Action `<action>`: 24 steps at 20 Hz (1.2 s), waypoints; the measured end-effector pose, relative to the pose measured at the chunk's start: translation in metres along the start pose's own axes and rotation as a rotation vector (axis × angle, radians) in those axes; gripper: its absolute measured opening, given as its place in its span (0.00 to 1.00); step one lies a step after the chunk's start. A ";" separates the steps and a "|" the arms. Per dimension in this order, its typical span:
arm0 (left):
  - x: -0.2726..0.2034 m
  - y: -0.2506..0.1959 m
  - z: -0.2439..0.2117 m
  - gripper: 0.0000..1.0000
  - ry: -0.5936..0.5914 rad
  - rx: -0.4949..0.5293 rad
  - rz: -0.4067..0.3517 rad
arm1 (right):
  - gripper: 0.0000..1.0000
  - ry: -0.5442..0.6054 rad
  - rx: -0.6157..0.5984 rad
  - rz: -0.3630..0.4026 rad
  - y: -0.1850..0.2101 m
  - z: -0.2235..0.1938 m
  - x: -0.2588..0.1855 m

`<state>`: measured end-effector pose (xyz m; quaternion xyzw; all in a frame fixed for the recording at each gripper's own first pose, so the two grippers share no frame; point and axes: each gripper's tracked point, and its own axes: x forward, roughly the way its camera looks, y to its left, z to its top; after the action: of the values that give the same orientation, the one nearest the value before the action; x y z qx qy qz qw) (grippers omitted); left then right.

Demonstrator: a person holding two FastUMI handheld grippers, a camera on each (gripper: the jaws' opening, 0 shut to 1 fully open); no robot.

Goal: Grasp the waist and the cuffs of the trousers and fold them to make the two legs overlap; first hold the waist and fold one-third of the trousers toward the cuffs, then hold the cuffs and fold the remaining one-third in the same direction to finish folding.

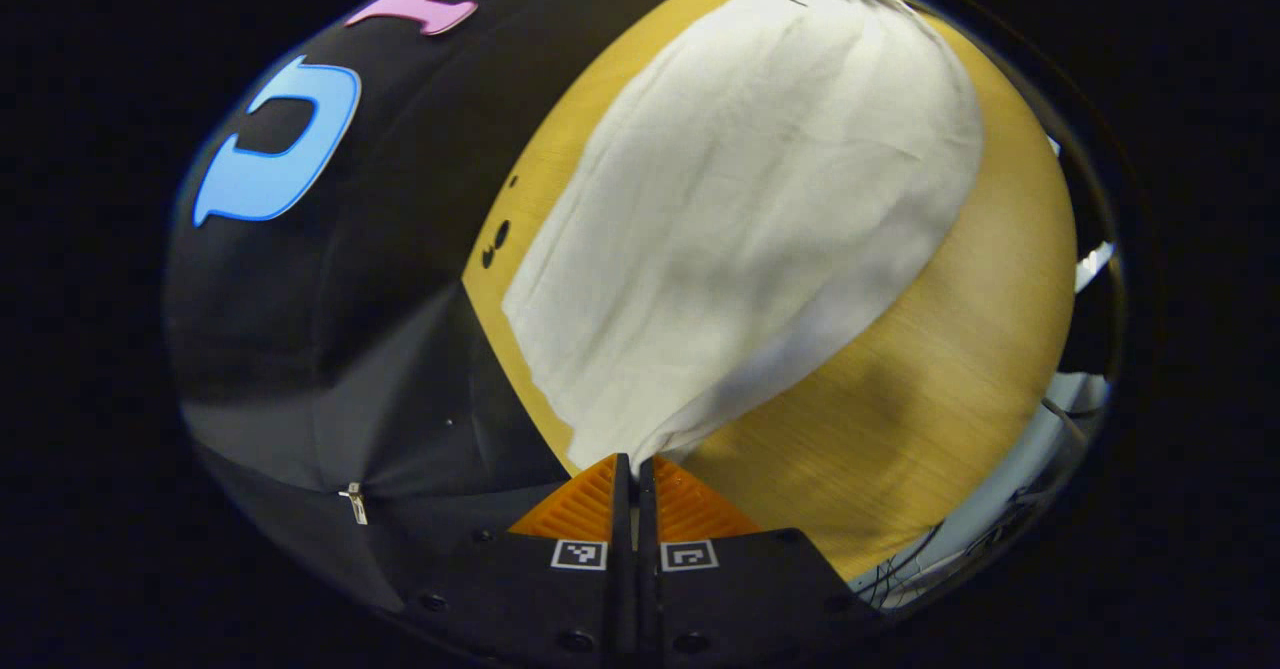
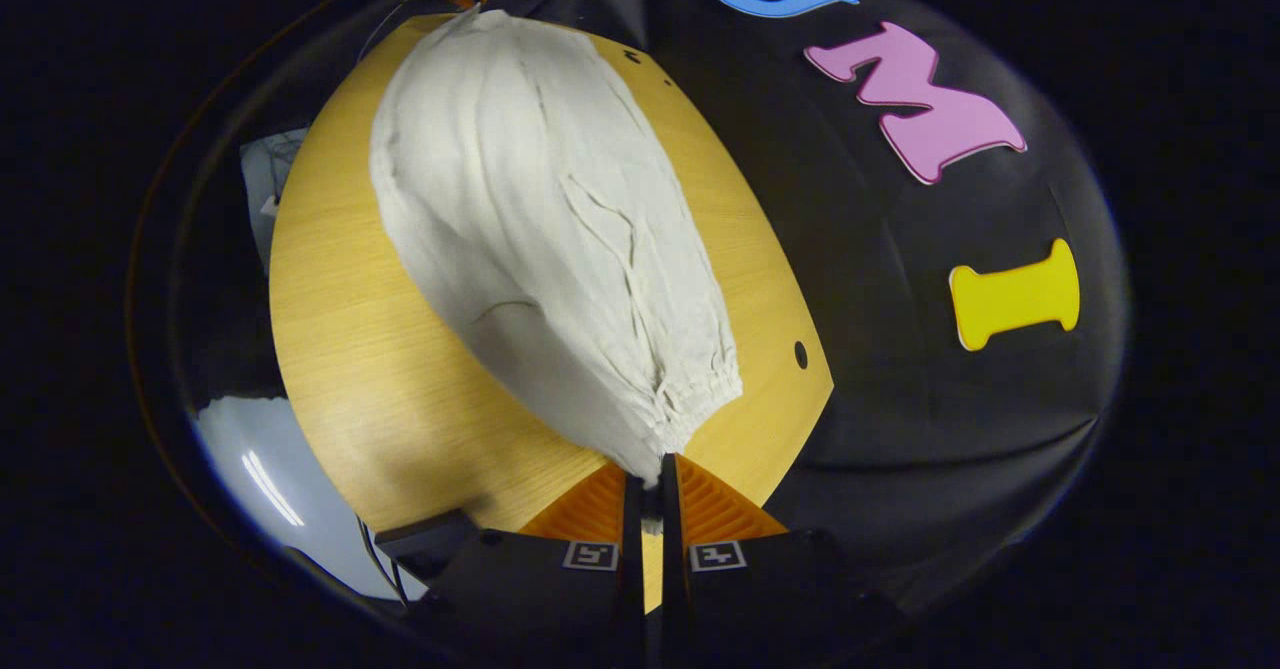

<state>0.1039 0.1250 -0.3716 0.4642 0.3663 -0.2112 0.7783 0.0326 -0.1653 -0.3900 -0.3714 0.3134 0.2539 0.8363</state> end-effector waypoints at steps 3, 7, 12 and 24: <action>0.013 0.027 0.017 0.05 -0.009 -0.069 0.055 | 0.11 0.005 0.118 -0.055 -0.021 0.019 -0.007; 0.042 0.028 0.031 0.05 -0.018 -0.115 0.031 | 0.11 0.036 0.220 -0.107 -0.051 0.033 0.007; 0.073 0.045 0.043 0.05 -0.019 -0.140 0.055 | 0.11 0.093 0.320 -0.137 -0.072 0.042 0.045; 0.178 0.103 0.094 0.05 0.048 -0.313 0.161 | 0.12 0.425 0.631 -0.080 -0.071 -0.040 0.170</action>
<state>0.3228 0.0939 -0.4211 0.3701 0.3750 -0.0775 0.8464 0.1804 -0.2059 -0.4991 -0.1520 0.5279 0.0295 0.8351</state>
